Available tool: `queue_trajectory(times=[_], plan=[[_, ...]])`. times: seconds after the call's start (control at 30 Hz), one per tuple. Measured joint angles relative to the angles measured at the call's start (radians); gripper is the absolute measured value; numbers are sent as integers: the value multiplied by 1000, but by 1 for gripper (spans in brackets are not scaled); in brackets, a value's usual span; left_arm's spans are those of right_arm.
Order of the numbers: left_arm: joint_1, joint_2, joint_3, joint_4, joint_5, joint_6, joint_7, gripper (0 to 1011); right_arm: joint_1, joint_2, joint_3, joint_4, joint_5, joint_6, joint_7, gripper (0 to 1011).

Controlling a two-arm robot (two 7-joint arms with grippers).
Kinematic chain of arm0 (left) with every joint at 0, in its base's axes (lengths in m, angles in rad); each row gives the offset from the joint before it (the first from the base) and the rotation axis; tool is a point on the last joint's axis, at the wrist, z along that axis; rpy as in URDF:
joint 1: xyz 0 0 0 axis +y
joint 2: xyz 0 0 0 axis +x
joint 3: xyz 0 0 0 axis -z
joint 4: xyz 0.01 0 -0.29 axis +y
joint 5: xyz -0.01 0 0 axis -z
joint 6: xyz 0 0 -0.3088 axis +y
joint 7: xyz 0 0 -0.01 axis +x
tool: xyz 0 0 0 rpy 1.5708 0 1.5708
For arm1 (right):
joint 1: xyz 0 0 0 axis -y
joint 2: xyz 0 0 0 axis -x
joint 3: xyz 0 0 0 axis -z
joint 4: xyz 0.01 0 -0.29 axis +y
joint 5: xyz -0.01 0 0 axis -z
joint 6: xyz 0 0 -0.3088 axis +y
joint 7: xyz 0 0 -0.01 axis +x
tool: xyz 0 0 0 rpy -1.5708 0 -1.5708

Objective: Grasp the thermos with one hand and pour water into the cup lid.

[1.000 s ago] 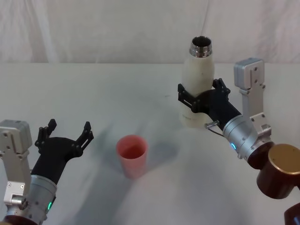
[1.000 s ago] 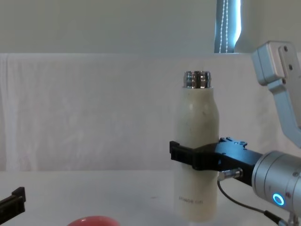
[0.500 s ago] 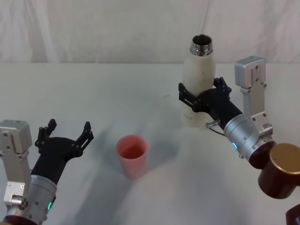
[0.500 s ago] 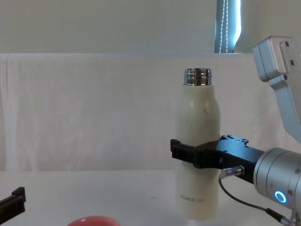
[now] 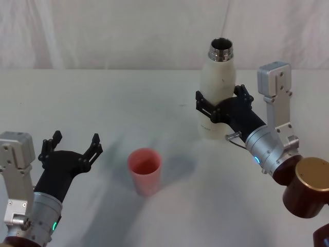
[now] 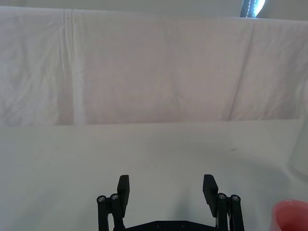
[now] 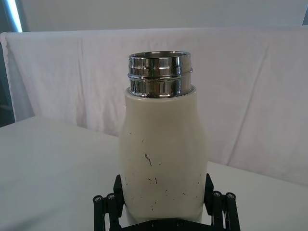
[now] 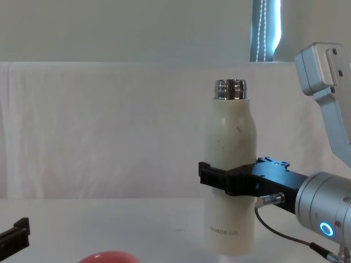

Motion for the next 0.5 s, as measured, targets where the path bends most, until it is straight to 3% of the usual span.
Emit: queue_trajectory(times=[0.5], plan=[[0,0,0,0,0,0,0,1001,0,0,0,1,0,-1,0,957]])
